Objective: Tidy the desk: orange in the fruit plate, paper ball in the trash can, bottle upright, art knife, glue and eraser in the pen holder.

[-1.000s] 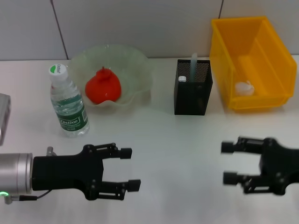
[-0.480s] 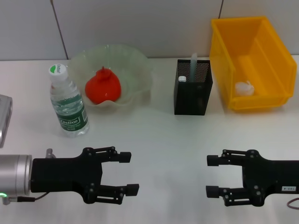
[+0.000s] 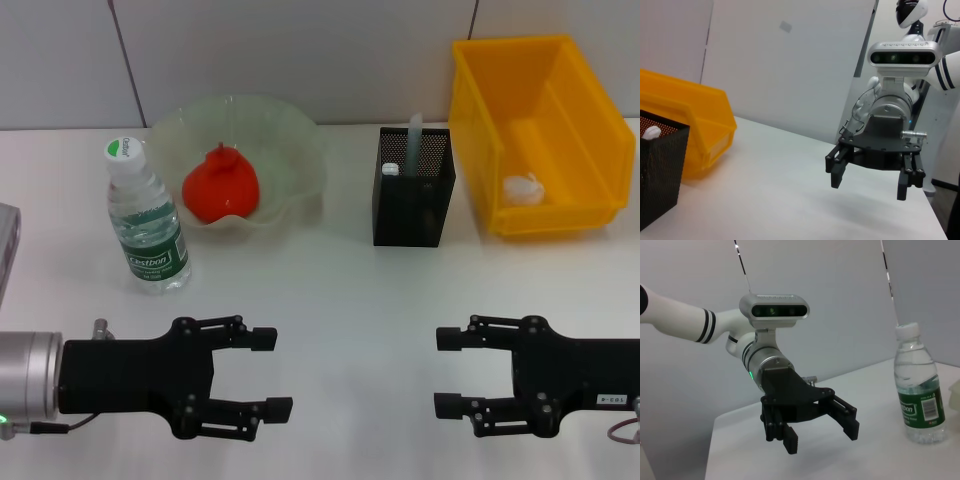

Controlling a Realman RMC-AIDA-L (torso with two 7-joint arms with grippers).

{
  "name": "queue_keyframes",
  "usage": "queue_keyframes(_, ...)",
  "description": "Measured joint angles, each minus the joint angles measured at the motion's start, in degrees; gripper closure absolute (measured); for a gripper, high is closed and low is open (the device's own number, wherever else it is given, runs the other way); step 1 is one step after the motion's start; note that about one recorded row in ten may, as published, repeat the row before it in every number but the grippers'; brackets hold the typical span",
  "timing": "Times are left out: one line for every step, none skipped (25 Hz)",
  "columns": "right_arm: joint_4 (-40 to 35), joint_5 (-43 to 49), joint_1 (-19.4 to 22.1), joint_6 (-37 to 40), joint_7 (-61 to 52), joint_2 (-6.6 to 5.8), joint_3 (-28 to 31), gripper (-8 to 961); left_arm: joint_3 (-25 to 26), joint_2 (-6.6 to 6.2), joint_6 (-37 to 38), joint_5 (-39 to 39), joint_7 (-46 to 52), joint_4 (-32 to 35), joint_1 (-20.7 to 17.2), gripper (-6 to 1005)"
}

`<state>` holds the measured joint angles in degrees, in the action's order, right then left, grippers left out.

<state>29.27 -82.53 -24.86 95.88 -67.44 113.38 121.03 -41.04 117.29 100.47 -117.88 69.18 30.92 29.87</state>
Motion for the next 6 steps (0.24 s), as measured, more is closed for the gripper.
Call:
queue_keyframes(0.0,0.0,0.0,0.0,0.0,0.03,0.0,185,0.0,-0.01,0.1,0.0,0.0,0.0,-0.1,153)
queue_keyframes(0.0,0.0,-0.1,0.0,0.0,0.08,0.0,185,0.0,-0.03,0.2,0.0,0.0,0.1,-0.1,153)
queue_keyframes(0.0,0.0,-0.1,0.0,0.0,0.11,0.0,185,0.0,-0.03,0.2,0.0,0.0,0.1,-0.1,153)
queue_keyframes(0.0,0.0,-0.1,0.0,0.0,0.11,0.0,185,-0.1,-0.14,0.3,0.0,0.0,0.1,-0.1,153)
queue_keyframes(0.0,0.0,-0.1,0.0,0.0,0.11,0.0,185,-0.1,-0.14,0.3,0.0,0.0,0.1,-0.1,153)
queue_keyframes(0.0,0.0,-0.1,0.0,0.0,0.11,0.0,185,-0.1,-0.16,0.3,0.0,0.0,0.1,-0.1,153)
